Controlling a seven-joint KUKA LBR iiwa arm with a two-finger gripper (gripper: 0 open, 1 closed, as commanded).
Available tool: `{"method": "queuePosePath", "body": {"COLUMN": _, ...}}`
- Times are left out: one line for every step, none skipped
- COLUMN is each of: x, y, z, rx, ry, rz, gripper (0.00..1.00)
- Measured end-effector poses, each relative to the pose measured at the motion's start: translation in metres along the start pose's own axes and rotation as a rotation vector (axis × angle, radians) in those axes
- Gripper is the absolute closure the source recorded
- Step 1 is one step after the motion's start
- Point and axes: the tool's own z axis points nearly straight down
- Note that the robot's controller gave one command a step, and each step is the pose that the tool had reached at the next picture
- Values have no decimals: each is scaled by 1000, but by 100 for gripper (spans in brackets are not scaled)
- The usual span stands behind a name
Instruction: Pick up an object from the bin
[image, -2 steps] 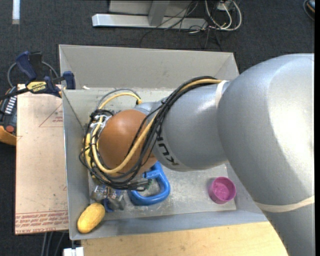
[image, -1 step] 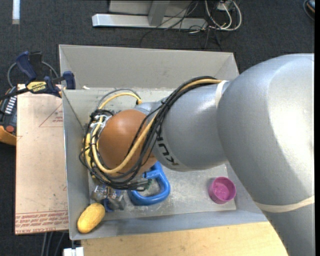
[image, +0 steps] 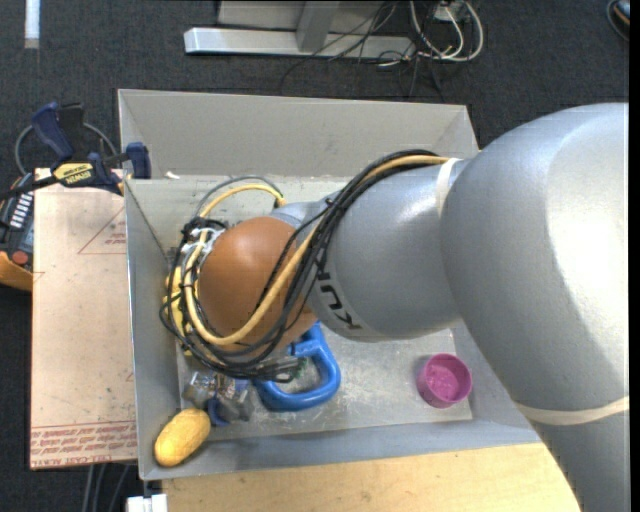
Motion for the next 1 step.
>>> {"method": "queuePosePath", "body": {"x": 0, "y": 1, "z": -18, "rx": -1, "ry": 1, "rz": 1, "gripper": 100}}
